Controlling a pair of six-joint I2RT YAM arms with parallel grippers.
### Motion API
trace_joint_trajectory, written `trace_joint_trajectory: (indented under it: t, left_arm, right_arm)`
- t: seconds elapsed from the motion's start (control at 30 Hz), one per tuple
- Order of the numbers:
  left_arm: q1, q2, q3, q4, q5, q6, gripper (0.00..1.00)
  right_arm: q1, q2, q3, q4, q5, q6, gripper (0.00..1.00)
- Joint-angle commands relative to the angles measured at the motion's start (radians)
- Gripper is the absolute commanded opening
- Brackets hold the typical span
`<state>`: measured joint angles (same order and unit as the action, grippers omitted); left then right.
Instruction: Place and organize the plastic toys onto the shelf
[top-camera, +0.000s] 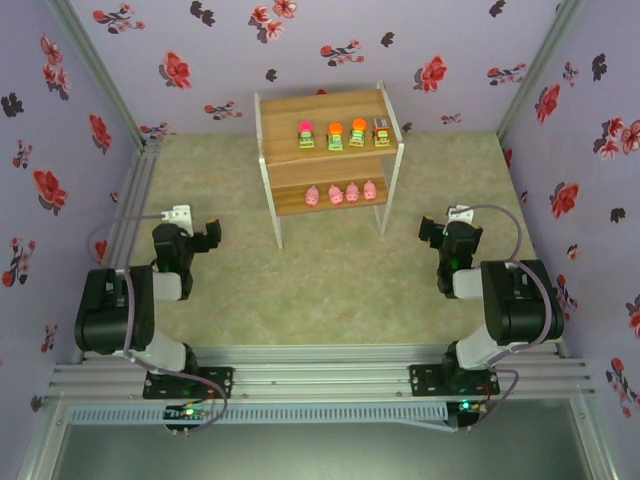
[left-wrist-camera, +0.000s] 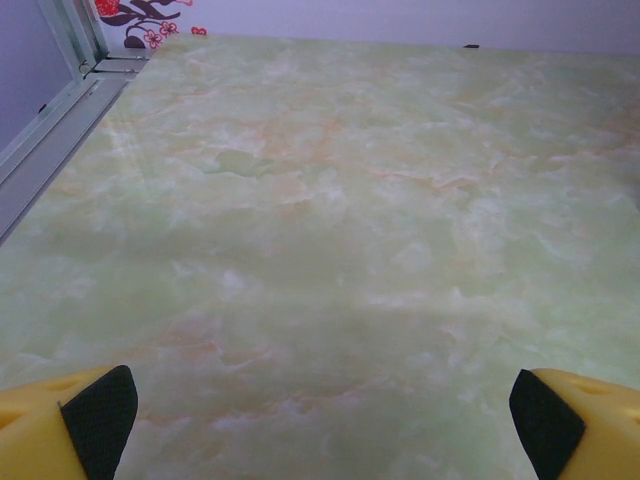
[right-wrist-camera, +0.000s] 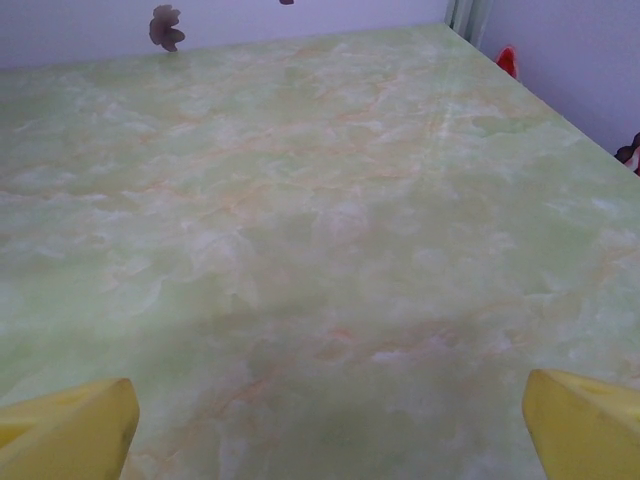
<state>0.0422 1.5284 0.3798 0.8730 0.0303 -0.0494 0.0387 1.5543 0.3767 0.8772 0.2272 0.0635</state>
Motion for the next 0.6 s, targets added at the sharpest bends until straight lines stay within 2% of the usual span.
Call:
trace_joint_trajectory:
  t: [0.0, 0.13, 0.57]
  left_arm:
    - [0.004, 0.012, 0.013, 0.004, 0.01, 0.011, 1.0]
    - [-0.004, 0.01, 0.016, 0.001, 0.01, 0.047, 1.0]
    - [-0.004, 0.013, 0.015, 0.001, 0.011, 0.045, 1.0]
  right_arm:
    - [-0.008, 0.009, 0.017, 0.004, -0.011, 0.024, 0.99]
    - [-0.008, 0.009, 0.016, 0.003, -0.01, 0.023, 0.99]
    - [-0.008, 0.008, 0.015, 0.004, -0.011, 0.022, 0.99]
